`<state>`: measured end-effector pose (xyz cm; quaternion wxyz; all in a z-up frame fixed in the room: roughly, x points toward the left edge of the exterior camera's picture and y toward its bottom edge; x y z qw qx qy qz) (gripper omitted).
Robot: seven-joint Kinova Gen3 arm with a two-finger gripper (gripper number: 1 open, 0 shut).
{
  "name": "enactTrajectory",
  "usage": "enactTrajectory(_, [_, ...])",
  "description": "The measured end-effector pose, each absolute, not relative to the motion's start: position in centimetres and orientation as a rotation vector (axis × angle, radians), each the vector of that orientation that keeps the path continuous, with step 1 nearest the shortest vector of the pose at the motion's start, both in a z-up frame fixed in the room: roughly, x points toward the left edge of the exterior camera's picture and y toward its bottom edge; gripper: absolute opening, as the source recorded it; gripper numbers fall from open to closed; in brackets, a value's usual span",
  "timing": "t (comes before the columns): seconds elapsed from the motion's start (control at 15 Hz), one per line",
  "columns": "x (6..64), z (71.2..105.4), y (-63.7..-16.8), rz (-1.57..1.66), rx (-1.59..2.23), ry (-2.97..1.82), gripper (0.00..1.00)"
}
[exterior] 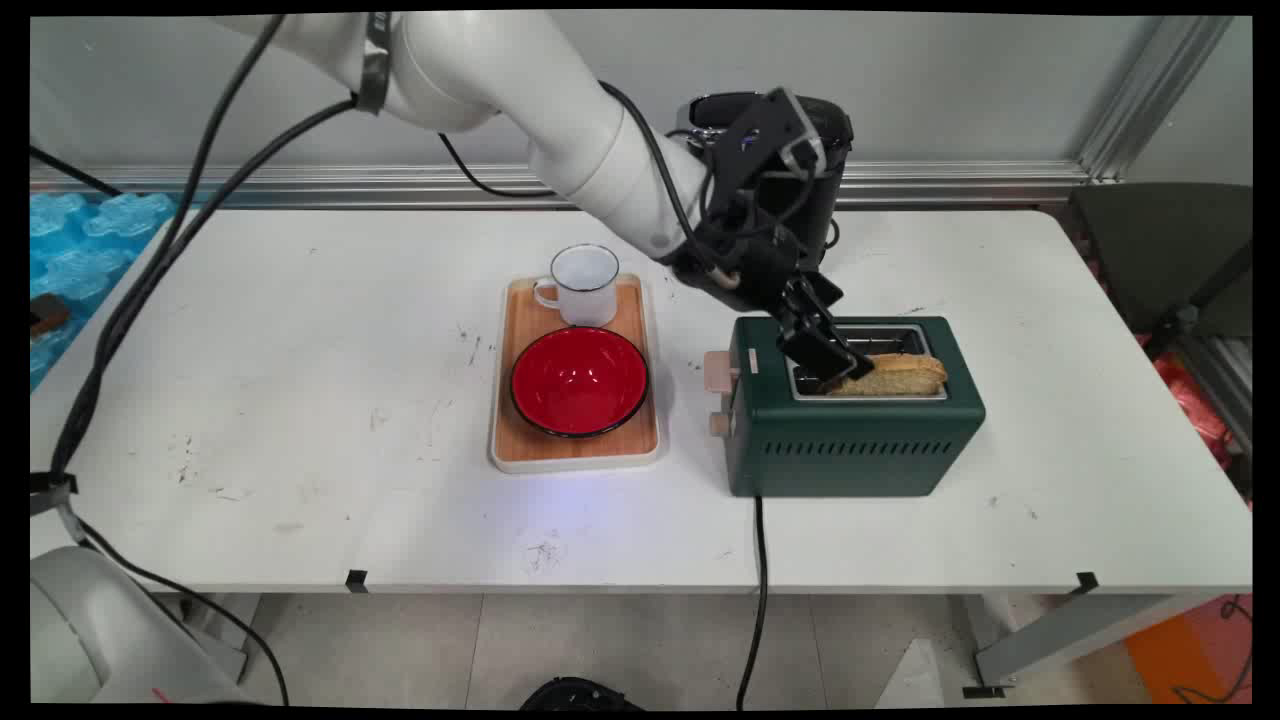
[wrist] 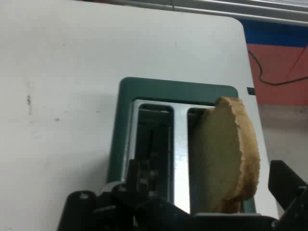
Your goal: Press the toaster switch
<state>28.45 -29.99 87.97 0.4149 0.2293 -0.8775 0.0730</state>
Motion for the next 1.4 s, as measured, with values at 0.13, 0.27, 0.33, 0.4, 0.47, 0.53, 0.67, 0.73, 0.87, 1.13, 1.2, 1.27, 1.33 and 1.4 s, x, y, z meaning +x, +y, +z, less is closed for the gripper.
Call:
enactTrajectory(0.13, [28.9, 88.6, -30.1, 0.189, 0.578, -2.201, 1.0])
enactTrajectory(0.27, [29.5, 89.4, -30.1, 0.195, 0.579, -2.197, 1.0])
enactTrajectory(0.33, [29.9, 90.0, -30.1, 0.197, 0.582, -2.193, 1.0])
enactTrajectory(0.4, [30.1, 90.4, -30.1, 0.197, 0.584, -2.19, 1.0])
enactTrajectory(0.47, [30.7, 91.1, -30.0, 0.197, 0.587, -2.185, 1.0])
enactTrajectory(0.53, [31.1, 91.7, -30.0, 0.196, 0.59, -2.181, 1.0])
enactTrajectory(0.67, [32.1, 92.5, -29.8, 0.195, 0.594, -2.177, 1.0])
enactTrajectory(0.73, [32.9, 93.0, -29.7, 0.194, 0.595, -2.178, 1.0])
enactTrajectory(0.87, [34.6, 93.6, -29.2, 0.191, 0.592, -2.187, 1.0])
enactTrajectory(1.13, [36.6, 93.9, -28.2, 0.173, 0.575, -2.208, 0.0])
enactTrajectory(1.2, [37.1, 93.9, -28.0, 0.167, 0.567, -2.216, 0.0])
enactTrajectory(1.27, [37.4, 93.9, -27.8, 0.164, 0.562, -2.221, 0.0])
enactTrajectory(1.33, [37.9, 93.8, -27.5, 0.16, 0.549, -2.233, 0.0])
enactTrajectory(1.4, [38.2, 93.8, -27.3, 0.159, 0.539, -2.243, 0.0])
